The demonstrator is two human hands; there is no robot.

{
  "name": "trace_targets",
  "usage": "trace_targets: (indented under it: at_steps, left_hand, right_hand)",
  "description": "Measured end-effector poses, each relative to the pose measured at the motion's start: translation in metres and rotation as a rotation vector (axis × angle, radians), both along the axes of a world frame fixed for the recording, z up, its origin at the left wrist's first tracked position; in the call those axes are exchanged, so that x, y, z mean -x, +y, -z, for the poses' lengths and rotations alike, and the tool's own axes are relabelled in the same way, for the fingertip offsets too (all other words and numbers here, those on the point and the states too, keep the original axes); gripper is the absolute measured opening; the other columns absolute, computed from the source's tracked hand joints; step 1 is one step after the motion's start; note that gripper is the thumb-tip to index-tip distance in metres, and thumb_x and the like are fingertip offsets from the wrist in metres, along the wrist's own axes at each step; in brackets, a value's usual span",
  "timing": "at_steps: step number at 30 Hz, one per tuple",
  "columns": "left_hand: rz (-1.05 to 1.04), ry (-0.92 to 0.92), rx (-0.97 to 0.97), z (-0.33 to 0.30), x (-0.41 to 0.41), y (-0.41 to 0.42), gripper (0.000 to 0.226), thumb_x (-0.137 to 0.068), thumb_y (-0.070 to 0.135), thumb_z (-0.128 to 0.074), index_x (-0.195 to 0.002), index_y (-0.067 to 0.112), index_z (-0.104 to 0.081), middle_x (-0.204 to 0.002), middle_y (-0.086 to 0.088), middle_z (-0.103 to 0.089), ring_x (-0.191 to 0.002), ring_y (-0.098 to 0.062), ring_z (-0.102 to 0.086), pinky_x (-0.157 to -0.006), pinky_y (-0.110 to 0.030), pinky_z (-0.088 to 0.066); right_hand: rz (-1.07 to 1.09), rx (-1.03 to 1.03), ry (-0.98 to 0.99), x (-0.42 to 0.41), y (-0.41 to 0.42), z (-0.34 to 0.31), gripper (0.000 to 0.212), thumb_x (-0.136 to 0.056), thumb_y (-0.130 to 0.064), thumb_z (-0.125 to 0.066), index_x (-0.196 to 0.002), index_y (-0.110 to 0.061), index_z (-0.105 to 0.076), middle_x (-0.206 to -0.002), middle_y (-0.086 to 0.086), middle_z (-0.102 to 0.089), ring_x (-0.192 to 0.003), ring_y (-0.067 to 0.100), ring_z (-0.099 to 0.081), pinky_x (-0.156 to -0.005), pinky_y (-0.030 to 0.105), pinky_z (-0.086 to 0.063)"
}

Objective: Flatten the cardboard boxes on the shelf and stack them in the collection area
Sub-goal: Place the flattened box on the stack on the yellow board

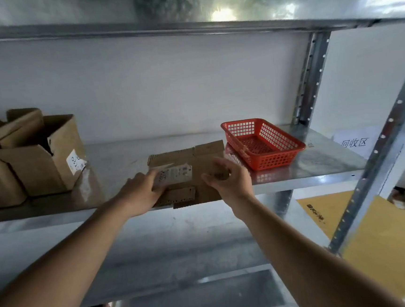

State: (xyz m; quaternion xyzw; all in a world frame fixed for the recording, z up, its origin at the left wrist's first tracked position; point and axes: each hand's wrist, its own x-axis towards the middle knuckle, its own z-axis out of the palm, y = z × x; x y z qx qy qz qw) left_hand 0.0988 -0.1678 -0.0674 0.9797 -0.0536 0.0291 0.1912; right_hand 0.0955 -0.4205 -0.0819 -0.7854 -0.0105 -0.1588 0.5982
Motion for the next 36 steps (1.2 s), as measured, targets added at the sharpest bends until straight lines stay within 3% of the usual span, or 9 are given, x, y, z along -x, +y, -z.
trace_targets:
  at_steps: [3,8,10,12,17,21,25,27,36]
  left_hand:
    - [0.071,-0.075,0.171,0.004,0.014,-0.013,0.052,-0.103,0.046,-0.055,-0.152,0.042,-0.039,-0.123,-0.014,-0.056,-0.097,-0.033,-0.064,-0.081,-0.044,-0.057]
    - [0.103,-0.195,0.547,0.008,0.040,-0.052,0.069,-0.082,0.055,-0.080,-0.142,0.037,-0.053,-0.131,0.001,-0.057,-0.115,-0.022,-0.060,-0.091,-0.028,-0.053]
    - [0.180,-0.080,0.697,0.011,0.052,-0.074,0.077,-0.077,0.053,-0.082,-0.147,0.038,-0.051,-0.132,0.012,-0.056,-0.114,-0.017,-0.062,-0.077,-0.018,-0.055]
    - [0.273,0.077,0.758,0.019,0.064,-0.101,0.085,-0.083,0.038,-0.084,-0.155,0.043,-0.040,-0.138,0.011,-0.052,-0.105,-0.014,-0.066,-0.060,-0.031,-0.061]
    - [0.385,0.197,0.618,0.044,0.080,-0.182,0.100,-0.080,0.045,-0.083,-0.160,0.047,-0.023,-0.146,0.004,-0.048,-0.102,-0.012,-0.067,-0.056,-0.033,-0.061]
    - [0.475,0.246,0.526,0.067,0.080,-0.258,0.101,-0.085,0.048,-0.079,-0.163,0.044,-0.015,-0.154,0.000,-0.045,-0.107,-0.019,-0.065,-0.057,-0.034,-0.060]
    - [0.524,0.279,0.457,0.086,0.083,-0.350,0.107,-0.080,0.062,-0.073,-0.163,0.044,-0.008,-0.161,0.001,-0.039,-0.136,-0.028,-0.052,-0.102,-0.050,-0.054]
    - [0.538,0.280,0.429,0.098,0.085,-0.397,0.103,-0.086,0.059,-0.073,-0.163,0.045,-0.005,-0.164,0.002,-0.036,-0.144,-0.025,-0.043,-0.114,-0.046,-0.043]
    - [0.552,0.321,0.319,0.140,0.080,-0.584,0.099,-0.093,0.055,-0.068,-0.162,0.046,0.002,-0.162,-0.002,-0.041,-0.139,-0.030,-0.048,-0.110,-0.040,-0.042]
  right_hand:
    - [0.009,-0.070,-0.068,0.025,-0.018,-0.001,0.067,-0.070,-0.029,-0.096,-0.132,-0.027,-0.070,-0.109,-0.026,-0.066,-0.099,-0.006,-0.066,-0.088,0.024,-0.060]
    - [0.088,-0.193,-0.105,0.087,-0.060,0.010,0.076,-0.073,-0.027,-0.094,-0.140,-0.037,-0.060,-0.117,-0.015,-0.072,-0.101,-0.007,-0.069,-0.076,0.019,-0.061]
    - [0.134,-0.231,-0.084,0.112,-0.081,0.017,0.080,-0.074,-0.025,-0.093,-0.144,-0.037,-0.055,-0.122,-0.009,-0.073,-0.108,0.006,-0.071,-0.082,0.033,-0.064]
    - [0.205,-0.225,-0.082,0.135,-0.107,0.027,0.081,-0.075,-0.024,-0.093,-0.145,-0.037,-0.055,-0.115,-0.016,-0.075,-0.105,0.003,-0.072,-0.081,0.032,-0.064]
    - [0.335,-0.166,-0.090,0.185,-0.178,0.053,0.081,-0.076,-0.023,-0.093,-0.144,-0.043,-0.053,-0.104,-0.034,-0.071,-0.096,-0.010,-0.069,-0.072,0.013,-0.058]
    - [0.411,-0.113,-0.037,0.206,-0.247,0.068,0.084,-0.075,-0.031,-0.092,-0.148,-0.038,-0.051,-0.116,-0.021,-0.072,-0.105,-0.001,-0.070,-0.087,0.033,-0.063]
    - [0.502,-0.010,0.027,0.222,-0.327,0.084,0.087,-0.077,-0.036,-0.091,-0.153,-0.031,-0.048,-0.140,-0.007,-0.064,-0.125,0.010,-0.061,-0.104,0.044,-0.056]
    - [0.552,0.073,0.074,0.228,-0.369,0.092,0.087,-0.078,-0.036,-0.089,-0.154,-0.028,-0.047,-0.142,-0.004,-0.062,-0.128,0.014,-0.058,-0.108,0.045,-0.052]
    - [0.617,0.317,0.330,0.226,-0.537,0.127,0.086,-0.094,-0.041,-0.073,-0.164,-0.025,-0.025,-0.149,0.007,-0.049,-0.132,0.026,-0.051,-0.096,0.029,-0.038]
